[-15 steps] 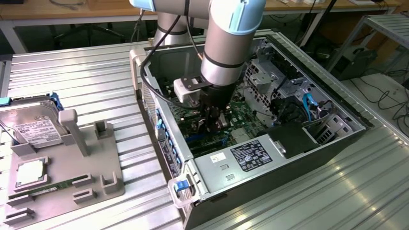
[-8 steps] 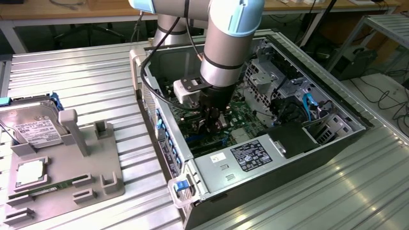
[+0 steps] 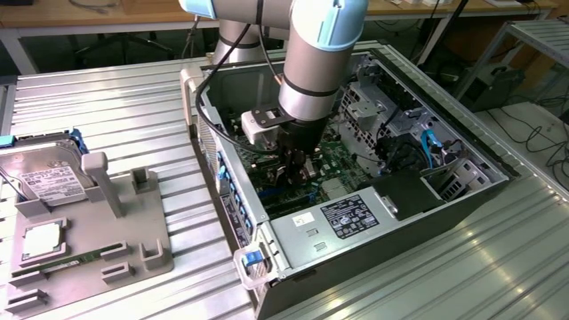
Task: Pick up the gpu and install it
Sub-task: 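Insert the gpu into the slot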
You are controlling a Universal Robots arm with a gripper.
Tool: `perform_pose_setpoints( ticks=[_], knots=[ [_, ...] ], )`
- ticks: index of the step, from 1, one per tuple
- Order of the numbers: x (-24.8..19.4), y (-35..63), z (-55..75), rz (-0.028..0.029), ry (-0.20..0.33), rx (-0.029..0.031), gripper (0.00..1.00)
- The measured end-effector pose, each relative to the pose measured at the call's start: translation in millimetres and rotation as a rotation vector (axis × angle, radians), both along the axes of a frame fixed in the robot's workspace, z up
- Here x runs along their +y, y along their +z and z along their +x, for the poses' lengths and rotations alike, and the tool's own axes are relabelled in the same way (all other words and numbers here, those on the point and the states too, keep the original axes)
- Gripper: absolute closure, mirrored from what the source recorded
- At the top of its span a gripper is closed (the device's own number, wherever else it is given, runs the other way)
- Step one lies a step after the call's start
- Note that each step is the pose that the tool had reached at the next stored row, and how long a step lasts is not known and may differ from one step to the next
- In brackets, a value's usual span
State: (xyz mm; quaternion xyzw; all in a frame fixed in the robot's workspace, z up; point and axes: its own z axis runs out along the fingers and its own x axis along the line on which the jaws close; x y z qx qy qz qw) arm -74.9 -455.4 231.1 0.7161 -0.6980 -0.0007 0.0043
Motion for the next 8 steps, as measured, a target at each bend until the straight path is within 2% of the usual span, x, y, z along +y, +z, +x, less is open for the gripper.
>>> perform_pose_setpoints(
  ticks=[7, 8],
  knots=[
    [0.0, -0.3, -1.9, 0.0001, 0.000, -0.0002, 0.72],
    [0.2, -1.3, -3.4, 0.0023, 0.000, -0.0009, 0.72]
  ],
)
